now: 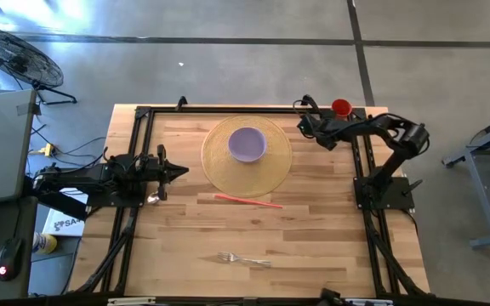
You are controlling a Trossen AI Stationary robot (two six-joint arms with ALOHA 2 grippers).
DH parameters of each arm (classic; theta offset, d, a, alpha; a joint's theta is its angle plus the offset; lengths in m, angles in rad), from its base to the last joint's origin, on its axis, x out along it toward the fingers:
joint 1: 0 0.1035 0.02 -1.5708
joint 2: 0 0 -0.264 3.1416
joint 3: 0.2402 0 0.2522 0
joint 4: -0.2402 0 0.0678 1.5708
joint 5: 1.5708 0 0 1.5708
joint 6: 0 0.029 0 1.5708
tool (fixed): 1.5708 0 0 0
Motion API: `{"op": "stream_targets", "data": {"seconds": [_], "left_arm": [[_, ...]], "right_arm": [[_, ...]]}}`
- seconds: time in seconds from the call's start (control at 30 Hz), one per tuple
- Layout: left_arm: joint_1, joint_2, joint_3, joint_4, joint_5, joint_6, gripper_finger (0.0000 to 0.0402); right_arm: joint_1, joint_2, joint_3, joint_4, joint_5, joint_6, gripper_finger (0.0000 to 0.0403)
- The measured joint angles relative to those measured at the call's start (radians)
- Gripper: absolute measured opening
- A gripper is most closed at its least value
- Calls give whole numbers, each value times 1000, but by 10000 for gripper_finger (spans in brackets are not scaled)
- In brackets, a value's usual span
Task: Pick & Place Utensil
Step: Put the orange cup on the brown mat to the top right of the purple bowl
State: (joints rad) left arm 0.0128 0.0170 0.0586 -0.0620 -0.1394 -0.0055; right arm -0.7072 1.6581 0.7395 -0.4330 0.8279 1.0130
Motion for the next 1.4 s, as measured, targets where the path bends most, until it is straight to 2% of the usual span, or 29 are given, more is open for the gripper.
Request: {"op": "stream_targets", "data": {"seconds": [0.2,0.73,0.87,1.07,1.23,1.4], "left_arm": [[0,0,0,0,0,0,7],[0,0,0,0,0,0,7],[0,0,0,0,0,0,7],[0,0,0,0,0,0,7],[0,0,0,0,0,0,7],[0,0,0,0,0,0,7]], "right_arm": [[-93,-11,-2,-37,-128,-4,298],[-109,-29,0,12,-52,-8,299],[-125,-60,0,4,-58,-27,321],[-132,-84,0,31,-57,-47,390],[-131,-84,0,66,-43,-51,391],[-131,-84,0,99,18,-47,398]]}}
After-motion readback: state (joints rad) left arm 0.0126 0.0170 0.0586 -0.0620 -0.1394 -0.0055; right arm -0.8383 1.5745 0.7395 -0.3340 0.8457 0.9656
